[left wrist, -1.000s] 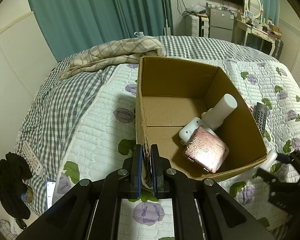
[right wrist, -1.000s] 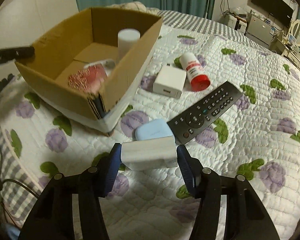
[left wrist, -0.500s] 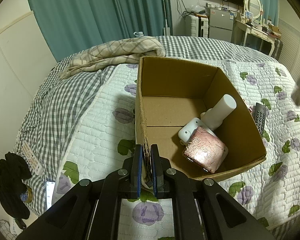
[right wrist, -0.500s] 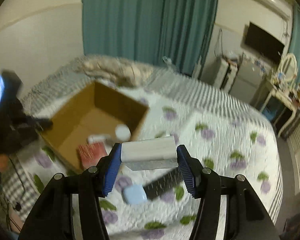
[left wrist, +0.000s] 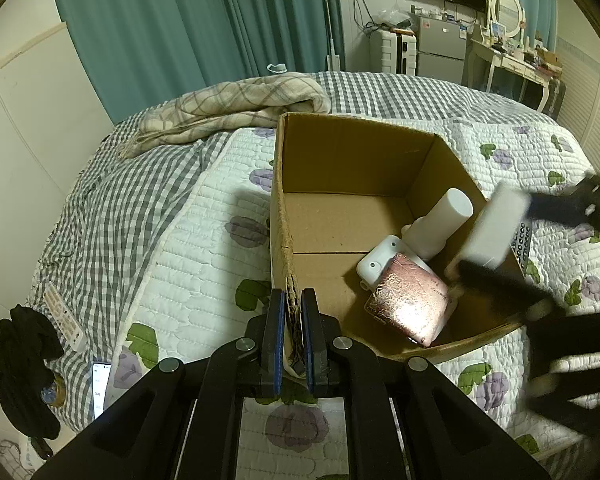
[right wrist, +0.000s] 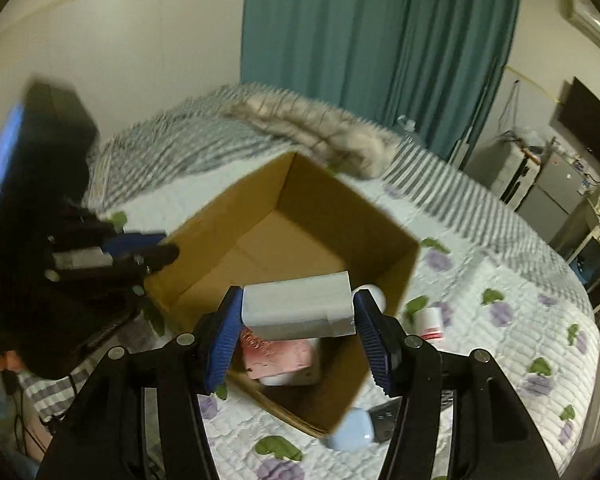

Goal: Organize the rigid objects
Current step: 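Carry the white block into the box and release it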

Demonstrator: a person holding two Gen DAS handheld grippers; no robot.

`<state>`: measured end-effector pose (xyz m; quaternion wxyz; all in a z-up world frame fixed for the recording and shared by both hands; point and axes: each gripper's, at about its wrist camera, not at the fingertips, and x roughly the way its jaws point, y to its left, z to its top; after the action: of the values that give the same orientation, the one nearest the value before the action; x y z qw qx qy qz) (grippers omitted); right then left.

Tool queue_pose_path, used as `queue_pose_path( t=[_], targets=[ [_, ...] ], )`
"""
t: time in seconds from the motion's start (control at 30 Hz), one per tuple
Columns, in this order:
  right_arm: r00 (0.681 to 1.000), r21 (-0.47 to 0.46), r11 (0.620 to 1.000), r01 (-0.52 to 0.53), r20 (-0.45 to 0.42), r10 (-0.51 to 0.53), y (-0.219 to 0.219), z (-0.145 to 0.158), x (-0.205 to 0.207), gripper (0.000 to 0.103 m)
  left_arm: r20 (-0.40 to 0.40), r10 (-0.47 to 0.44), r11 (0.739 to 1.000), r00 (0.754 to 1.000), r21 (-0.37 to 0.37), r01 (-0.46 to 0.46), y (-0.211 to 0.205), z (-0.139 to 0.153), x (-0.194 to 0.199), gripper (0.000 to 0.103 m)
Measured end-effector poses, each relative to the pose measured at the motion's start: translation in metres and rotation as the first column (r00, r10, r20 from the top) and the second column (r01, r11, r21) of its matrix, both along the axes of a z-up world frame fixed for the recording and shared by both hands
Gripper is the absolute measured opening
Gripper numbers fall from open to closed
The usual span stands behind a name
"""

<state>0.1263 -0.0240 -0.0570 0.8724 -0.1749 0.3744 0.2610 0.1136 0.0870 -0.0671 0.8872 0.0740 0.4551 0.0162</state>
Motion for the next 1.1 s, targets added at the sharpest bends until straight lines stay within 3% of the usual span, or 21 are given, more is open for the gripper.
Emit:
queue_pose_path(
  t=[0.27, 0.53, 0.6, 0.63, 0.7, 0.9, 1.1],
  targets=[
    [0.998, -0.032, 0.999, 0.018, -0.062, -0.020, 0.011, -0.033, 0.015, 0.055, 0.001, 0.000, 1.000, 1.000, -0.001, 0.000, 0.001, 0.000, 0.001, 0.008],
    [0.997, -0.028, 0.999, 0.024, -0.070, -0.026, 0.015, -0.039, 0.018, 0.056, 0.001, -0.001, 1.000, 1.000, -0.002, 0.001, 0.001, 0.000, 0.001, 0.008],
    [0.999, -0.026, 0.999, 0.030, -0.040, -0.031, 0.013, -0.034, 0.016, 0.060, 0.001, 0.000, 1.000, 1.000, -0.003, 0.000, 0.001, 0.000, 0.001, 0.008],
    [0.999, -0.025, 0.999, 0.037, -0.016, -0.037, 0.011, -0.029, 0.014, 0.072, -0.005, -0.002, 1.000, 1.000, -0.008, 0.002, 0.000, -0.001, 0.002, 0.008],
    [0.997, -0.006, 0.998, 0.058, 0.042, -0.058, 0.002, -0.017, 0.010, 0.082, 0.000, 0.000, 1.000, 1.000, -0.004, 0.000, 0.000, -0.002, 0.002, 0.008],
    [0.977, 0.068, 0.984, 0.163, 0.126, -0.170, -0.046, 0.020, 0.006, 0.089, -0.002, -0.003, 1.000, 1.000, -0.012, 0.003, 0.000, -0.002, 0.003, 0.008],
    [0.935, 0.083, 0.943, 0.321, 0.129, -0.330, -0.107, 0.032, 0.012, 0.091, -0.001, -0.002, 1.000, 1.000, -0.007, 0.002, 0.000, -0.003, 0.003, 0.008]
  ],
)
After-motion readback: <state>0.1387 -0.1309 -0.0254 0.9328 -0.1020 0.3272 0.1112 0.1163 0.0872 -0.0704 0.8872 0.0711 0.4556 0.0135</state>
